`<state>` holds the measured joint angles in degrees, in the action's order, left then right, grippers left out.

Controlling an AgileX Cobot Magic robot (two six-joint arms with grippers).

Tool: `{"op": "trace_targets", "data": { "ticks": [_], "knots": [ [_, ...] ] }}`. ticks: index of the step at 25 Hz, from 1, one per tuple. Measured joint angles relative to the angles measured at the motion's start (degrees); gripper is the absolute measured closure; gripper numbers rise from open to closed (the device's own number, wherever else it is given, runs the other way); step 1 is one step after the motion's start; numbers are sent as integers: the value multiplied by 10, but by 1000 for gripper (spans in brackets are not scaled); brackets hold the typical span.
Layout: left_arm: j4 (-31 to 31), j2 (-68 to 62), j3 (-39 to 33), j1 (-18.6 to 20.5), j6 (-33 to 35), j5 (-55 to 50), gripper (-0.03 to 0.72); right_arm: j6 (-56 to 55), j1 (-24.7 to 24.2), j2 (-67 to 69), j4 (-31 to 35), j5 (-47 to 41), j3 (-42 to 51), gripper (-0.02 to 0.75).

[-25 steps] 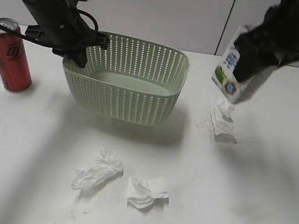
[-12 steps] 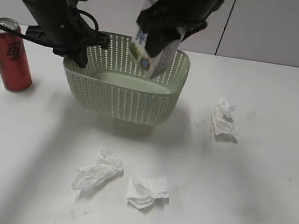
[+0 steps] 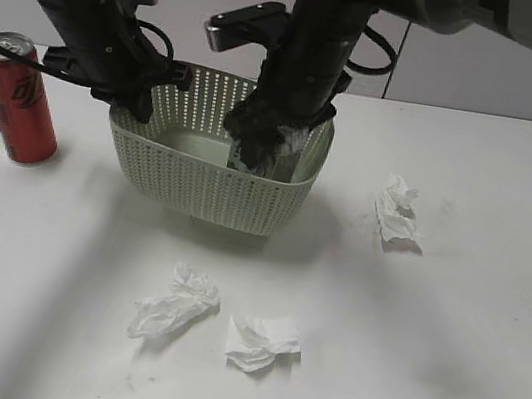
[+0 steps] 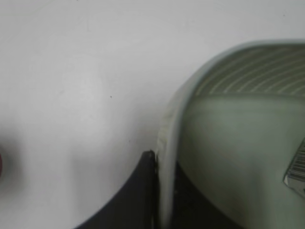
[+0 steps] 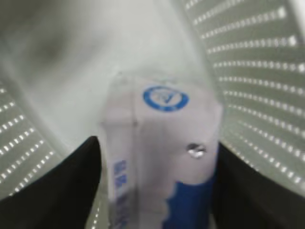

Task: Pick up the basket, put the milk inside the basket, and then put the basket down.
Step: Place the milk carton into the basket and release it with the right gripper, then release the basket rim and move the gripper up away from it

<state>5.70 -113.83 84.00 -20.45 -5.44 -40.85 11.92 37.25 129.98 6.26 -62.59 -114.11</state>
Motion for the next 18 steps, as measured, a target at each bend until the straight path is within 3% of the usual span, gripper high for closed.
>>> {"op": "trace_targets", "data": {
  "ticks": [3, 8, 12, 18],
  "knots": [
    [1, 0, 0, 0, 1, -3, 688, 0, -2, -21, 0, -1, -15, 101],
    [2, 0, 0, 0, 1, -3, 688, 2, -30, -125, 0, -19, -16, 82],
    [2, 0, 0, 0, 2, -3, 688, -3, -102, -239, 0, -42, 35, 81],
    [22, 0, 0, 0, 2, 3, 688, -55, -247, -403, -6, -23, 251, 108]
  ]
}}
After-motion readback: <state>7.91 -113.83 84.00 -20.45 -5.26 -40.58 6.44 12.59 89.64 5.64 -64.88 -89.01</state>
